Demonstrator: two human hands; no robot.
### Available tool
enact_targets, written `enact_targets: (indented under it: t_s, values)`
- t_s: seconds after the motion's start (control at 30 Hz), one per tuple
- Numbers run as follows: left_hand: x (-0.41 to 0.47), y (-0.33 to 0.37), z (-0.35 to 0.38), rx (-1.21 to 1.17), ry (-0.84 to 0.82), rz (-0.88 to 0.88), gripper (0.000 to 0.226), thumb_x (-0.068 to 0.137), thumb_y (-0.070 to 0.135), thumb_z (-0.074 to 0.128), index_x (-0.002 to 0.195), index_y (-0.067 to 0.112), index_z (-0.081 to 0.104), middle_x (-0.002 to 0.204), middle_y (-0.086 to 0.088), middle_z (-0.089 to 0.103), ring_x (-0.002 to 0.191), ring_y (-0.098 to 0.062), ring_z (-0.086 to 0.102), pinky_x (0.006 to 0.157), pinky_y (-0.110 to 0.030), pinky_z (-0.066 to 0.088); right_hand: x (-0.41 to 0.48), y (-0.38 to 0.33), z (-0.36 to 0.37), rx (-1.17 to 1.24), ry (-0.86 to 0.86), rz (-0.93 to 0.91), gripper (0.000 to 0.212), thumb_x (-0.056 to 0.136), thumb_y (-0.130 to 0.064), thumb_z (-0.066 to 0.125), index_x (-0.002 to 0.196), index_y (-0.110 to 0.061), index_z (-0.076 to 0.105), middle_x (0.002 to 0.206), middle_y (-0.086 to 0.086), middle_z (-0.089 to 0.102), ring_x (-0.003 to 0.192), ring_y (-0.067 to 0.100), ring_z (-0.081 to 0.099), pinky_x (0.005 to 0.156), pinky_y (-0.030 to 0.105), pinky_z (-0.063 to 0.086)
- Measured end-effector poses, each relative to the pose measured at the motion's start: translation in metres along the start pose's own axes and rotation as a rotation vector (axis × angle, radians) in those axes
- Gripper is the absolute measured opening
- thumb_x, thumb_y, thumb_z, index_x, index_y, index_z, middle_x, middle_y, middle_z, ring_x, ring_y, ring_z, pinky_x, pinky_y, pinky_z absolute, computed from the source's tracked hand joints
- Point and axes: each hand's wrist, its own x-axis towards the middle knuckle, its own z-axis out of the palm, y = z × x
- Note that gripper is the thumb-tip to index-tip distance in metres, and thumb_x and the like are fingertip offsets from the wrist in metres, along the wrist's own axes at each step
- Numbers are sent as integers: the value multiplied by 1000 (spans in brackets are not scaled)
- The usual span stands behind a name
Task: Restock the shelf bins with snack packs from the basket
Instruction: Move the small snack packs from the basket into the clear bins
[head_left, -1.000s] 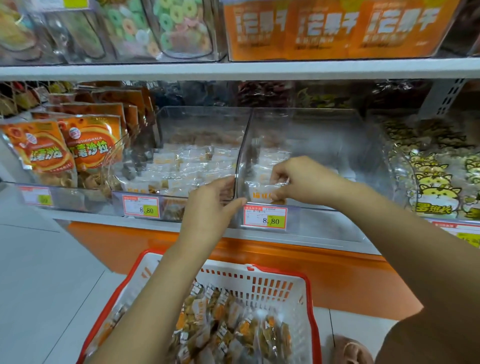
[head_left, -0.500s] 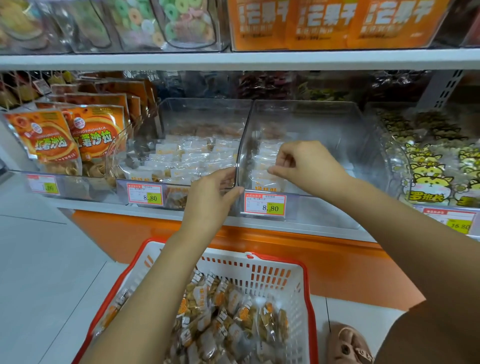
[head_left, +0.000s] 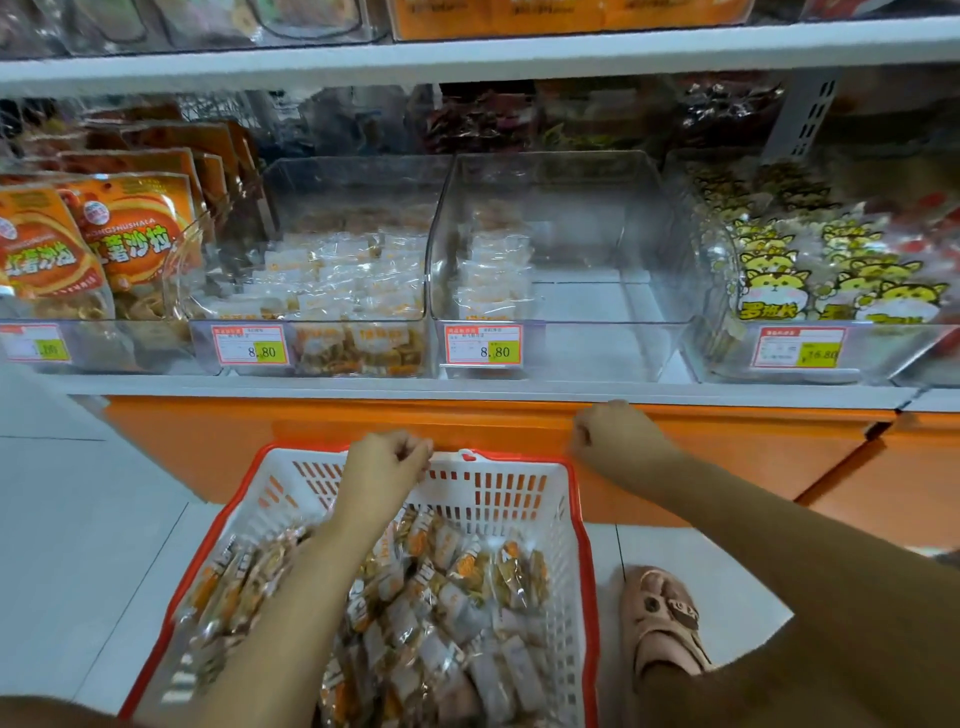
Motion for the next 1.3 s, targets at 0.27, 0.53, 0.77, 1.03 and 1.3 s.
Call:
enact_targets:
  t_s: [0.27, 0.53, 0.77, 1.03, 1.3]
  values:
    - [-8, -76, 46, 198, -175, -290, 21, 90, 10, 60, 107, 4, 70, 109, -11, 70, 97, -20, 64, 85, -25, 47, 4, 17, 101, 582, -101, 391, 14, 95, -15, 55, 94, -6, 66, 87, 2, 67, 60, 9, 57, 49, 16, 42]
    - [3, -99, 91, 368, -299, -378, 24, 95, 12, 47, 112, 2, 62, 105, -15, 67, 91, -26, 62, 75, -30, 48, 20, 17, 111, 658, -51, 473, 17, 93, -6, 54, 79, -10, 62, 91, 7, 69, 77, 20, 67, 60, 21, 51]
    - [18, -106, 104, 522, -296, -448, 17, 95, 17, 48, 105, 10, 61, 97, -7, 66, 82, -21, 60, 64, -27, 45, 24, 20, 116, 639, -50, 455, 27, 94, -6, 51, 70, -14, 56, 86, 5, 68, 57, 10, 56, 50, 15, 43]
    - [27, -102, 98, 644, -405, -379, 5, 86, 13, 55, 83, 16, 58, 80, -3, 58, 80, -20, 59, 71, -30, 50, 26, 21, 114, 641, -70, 449, 21, 94, -5, 51, 76, -11, 59, 81, 1, 65, 57, 9, 56, 51, 15, 44]
    - [5, -67, 45, 603, -357, -131, 19, 85, 0, 54, 74, 15, 50, 77, -2, 54, 78, -23, 57, 65, -27, 40, 17, 6, 106, 509, -131, 413, 16, 94, -10, 52, 107, -5, 60, 112, 12, 65, 85, 19, 64, 72, 24, 55]
